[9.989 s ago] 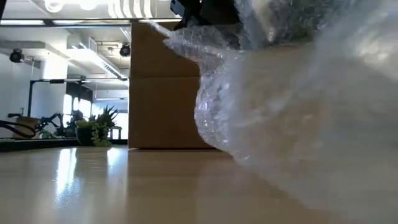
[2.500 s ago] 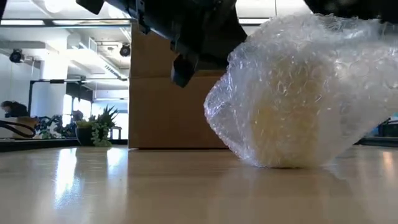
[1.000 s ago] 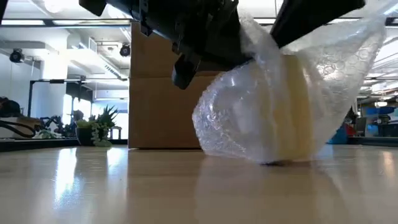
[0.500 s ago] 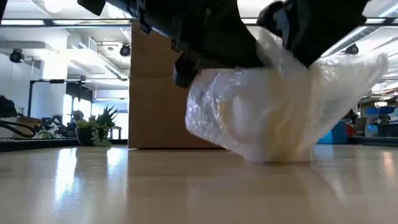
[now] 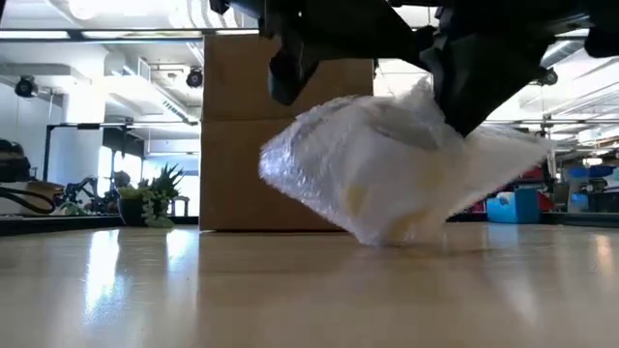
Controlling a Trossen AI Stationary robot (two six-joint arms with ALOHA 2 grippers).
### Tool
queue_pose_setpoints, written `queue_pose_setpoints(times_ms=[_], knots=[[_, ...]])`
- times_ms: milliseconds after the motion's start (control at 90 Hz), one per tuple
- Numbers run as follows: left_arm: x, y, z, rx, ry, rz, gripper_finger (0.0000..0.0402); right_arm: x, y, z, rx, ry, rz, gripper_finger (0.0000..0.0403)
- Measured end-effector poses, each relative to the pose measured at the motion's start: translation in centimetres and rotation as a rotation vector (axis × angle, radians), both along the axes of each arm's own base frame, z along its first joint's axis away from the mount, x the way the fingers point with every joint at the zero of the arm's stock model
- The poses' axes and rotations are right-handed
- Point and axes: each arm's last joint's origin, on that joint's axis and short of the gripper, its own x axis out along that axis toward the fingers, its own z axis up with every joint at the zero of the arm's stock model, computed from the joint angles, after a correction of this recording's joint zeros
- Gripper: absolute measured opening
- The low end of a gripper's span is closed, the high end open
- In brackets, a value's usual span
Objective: Wrap mug
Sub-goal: Wrap the yellow mug with bubble wrap
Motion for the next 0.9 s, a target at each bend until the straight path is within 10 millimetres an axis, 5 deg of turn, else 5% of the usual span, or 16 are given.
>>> queue_pose_setpoints(times_ms=[244, 567, 900], knots=[[-1.8, 2.6, 1.5, 0.194, 0.103, 0.209, 0.0000, 0.5, -1.2, 0.0, -0.010, 0.009, -0.011, 0.0018], [-0.4, 6.4, -3.0, 0.214, 0.304, 0.208, 0.0000, 0.9, -1.9, 0.0, -0.017, 0.010, -0.002, 0.0018], [0.5, 6.1, -4.6, 0.075, 0.246, 0.110, 0.0000, 1.4, -1.9, 0.6, -0.011, 0.024, 0.081, 0.0018]])
